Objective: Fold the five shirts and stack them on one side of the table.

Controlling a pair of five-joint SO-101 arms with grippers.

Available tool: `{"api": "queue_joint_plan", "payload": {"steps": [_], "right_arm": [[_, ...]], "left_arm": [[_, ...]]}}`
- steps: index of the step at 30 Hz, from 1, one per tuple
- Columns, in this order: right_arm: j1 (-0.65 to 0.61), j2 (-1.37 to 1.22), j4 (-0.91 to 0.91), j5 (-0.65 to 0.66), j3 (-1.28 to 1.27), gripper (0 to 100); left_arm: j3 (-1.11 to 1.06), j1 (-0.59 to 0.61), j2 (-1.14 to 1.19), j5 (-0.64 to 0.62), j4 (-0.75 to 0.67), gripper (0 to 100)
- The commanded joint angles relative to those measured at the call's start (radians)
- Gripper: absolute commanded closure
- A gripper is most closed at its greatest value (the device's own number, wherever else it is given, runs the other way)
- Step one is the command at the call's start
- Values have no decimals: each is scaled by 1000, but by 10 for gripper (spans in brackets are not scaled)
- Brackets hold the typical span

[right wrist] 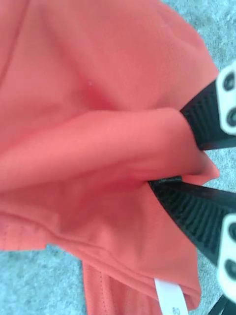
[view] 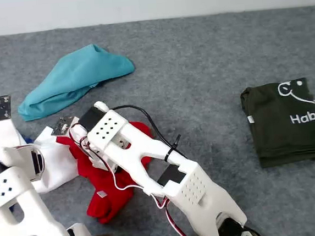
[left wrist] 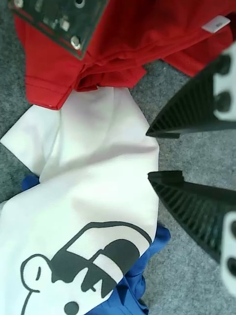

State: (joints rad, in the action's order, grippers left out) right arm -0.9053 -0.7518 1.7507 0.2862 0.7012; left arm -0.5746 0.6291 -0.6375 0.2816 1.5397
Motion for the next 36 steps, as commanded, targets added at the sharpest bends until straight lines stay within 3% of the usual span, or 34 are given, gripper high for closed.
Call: {"api": "queue_joint_plan", "payload": {"steps": [1, 16, 23, 27, 34, 36], "right_arm": [[-1, 7, 39, 11, 28, 963], [-5, 5, 39, 11, 28, 963], [1, 5, 39, 11, 26, 963], [38, 4, 39, 11, 2, 963], [111, 4, 28, 11, -110, 963], [120, 4, 28, 11, -121, 963]], "left_arm": [[4, -8, -2, -6, -12, 882], [-15, -28, 3, -6, -14, 879], [-96, -232, 3, -5, -23, 879], [-288, -373, 3, -5, -190, 879], [-785, -637, -5, -3, -657, 881], [-785, -675, -8, -2, -638, 881]]}}
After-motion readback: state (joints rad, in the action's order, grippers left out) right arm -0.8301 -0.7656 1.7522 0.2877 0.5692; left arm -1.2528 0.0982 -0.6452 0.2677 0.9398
